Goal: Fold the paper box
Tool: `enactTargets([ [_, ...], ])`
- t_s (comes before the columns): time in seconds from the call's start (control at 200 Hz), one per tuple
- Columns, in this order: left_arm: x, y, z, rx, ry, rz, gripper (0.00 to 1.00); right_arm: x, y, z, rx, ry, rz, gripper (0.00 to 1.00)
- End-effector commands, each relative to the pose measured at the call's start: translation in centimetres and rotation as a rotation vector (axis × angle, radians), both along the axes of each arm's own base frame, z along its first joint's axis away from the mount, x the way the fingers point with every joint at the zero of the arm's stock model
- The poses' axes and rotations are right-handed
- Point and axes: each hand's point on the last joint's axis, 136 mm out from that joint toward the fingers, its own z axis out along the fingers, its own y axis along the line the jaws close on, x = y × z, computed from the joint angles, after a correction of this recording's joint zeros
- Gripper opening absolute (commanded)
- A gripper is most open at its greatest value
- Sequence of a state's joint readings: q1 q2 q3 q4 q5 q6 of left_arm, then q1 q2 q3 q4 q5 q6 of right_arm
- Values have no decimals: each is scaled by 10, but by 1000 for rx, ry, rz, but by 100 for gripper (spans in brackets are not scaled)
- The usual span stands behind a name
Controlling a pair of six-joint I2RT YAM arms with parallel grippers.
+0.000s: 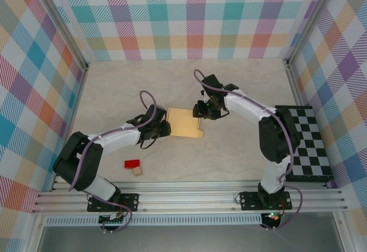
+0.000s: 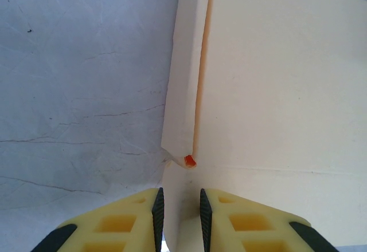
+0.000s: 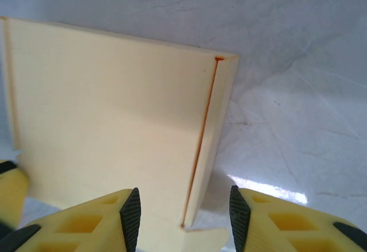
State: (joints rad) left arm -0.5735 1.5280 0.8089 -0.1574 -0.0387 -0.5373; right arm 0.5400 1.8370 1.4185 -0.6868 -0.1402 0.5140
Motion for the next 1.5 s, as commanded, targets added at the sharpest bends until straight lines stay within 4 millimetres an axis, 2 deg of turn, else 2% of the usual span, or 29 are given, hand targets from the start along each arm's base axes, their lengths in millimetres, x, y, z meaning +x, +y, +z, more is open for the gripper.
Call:
enactTargets([
  [0.0, 6, 5, 3, 9, -3, 27, 27, -20, 0, 8, 85, 61, -49, 47],
  [0.205, 7, 5, 4, 8, 0, 34, 28, -40, 7, -13, 173, 132, -75, 46],
  [0.495, 6, 6, 0, 6, 11, 53, 28, -48, 21, -32, 242, 179, -101, 46],
  [0.58, 7, 8, 2, 11, 7, 63, 34, -49, 21, -36, 239, 186, -106, 46],
  [0.67, 9, 8, 7, 4, -7, 73, 39, -49, 20, -37, 229, 181, -105, 46],
  [0.98, 15, 8, 39, -107, -59, 174, 42, -50, 17, -38, 212, 178, -98, 46],
  [1.05, 14, 7, 43, -156, -60, 210, 49, -51, 17, -38, 212, 178, -96, 46],
  [1.115, 13, 5, 42, -203, -47, 239, 59, -50, 16, -38, 209, 177, -97, 45],
  [1.165, 12, 3, 38, -224, -24, 257, 63, -50, 16, -38, 208, 175, -96, 45],
  [1.305, 12, -4, 29, -259, 18, 275, 62, -49, 16, -38, 204, 171, -94, 45],
  [1.495, 10, 3, 19, -270, 58, 369, 59, -50, 15, -39, 201, 173, -93, 45],
])
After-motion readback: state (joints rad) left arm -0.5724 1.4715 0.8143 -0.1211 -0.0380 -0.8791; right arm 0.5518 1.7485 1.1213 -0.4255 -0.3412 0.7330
